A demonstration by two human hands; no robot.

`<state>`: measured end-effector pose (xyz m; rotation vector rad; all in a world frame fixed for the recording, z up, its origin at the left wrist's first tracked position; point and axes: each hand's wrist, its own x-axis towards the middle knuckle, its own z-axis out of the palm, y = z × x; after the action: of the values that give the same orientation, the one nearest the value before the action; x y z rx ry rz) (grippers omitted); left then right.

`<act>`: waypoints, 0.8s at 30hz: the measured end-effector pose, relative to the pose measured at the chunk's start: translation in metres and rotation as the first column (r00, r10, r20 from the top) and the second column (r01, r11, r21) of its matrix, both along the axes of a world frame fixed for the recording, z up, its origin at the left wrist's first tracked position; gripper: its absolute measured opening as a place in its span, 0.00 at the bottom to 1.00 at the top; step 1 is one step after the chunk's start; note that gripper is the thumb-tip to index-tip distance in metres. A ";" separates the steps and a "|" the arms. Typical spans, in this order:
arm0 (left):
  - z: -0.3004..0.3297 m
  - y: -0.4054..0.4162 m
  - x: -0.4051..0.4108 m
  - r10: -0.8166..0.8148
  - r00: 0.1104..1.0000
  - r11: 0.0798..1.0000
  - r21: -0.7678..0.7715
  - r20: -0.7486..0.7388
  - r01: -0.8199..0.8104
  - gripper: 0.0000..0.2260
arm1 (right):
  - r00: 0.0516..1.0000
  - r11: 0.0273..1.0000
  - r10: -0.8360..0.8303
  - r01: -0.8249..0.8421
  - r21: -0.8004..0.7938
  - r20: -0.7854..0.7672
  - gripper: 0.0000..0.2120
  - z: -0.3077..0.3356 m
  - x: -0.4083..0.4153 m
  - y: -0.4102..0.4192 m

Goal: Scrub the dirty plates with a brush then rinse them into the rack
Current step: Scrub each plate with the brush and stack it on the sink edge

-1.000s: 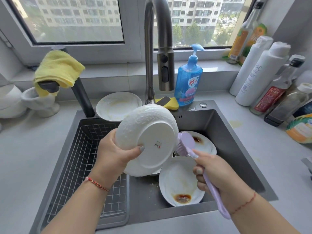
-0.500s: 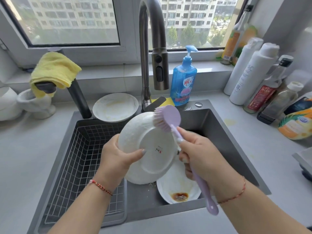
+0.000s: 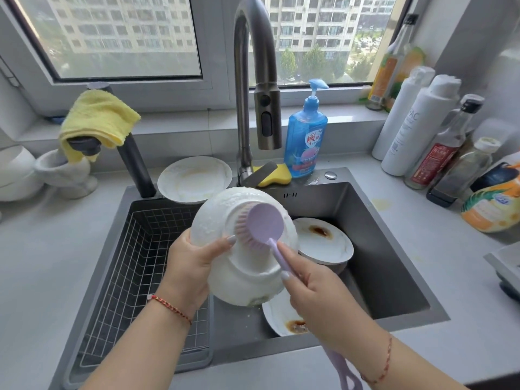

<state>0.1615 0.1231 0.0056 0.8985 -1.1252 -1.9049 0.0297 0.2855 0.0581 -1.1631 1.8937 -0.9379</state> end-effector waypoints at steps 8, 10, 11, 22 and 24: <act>0.002 0.004 0.008 -0.036 0.999 0.999 0.023 -0.018 0.037 0.36 | 0.993 0.997 -0.072 0.072 0.002 -0.090 0.23 0.011 -0.018 -0.008; 0.003 0.005 0.006 -0.032 0.999 0.999 0.031 -0.021 0.032 0.33 | 0.996 0.999 -0.032 0.031 -0.014 -0.083 0.23 0.011 -0.013 -0.016; 0.004 0.005 0.006 -0.021 0.999 0.999 0.030 -0.024 0.022 0.34 | 0.997 1.000 0.005 -0.006 -0.016 -0.071 0.23 0.009 -0.009 -0.016; 0.009 0.004 0.011 0.053 0.994 0.997 0.059 -0.095 -0.047 0.24 | 0.991 0.997 -0.055 0.062 0.051 -0.125 0.23 0.012 -0.028 -0.017; 0.008 0.001 0.010 0.113 0.988 0.992 0.075 -0.101 -0.106 0.25 | 0.999 0.993 -0.038 0.039 0.115 -0.015 0.23 0.013 -0.026 -0.003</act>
<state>0.1719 0.1243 0.0132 0.8691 -0.9336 -1.8878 0.0036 0.2822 0.0707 -1.0696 1.9597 -0.8317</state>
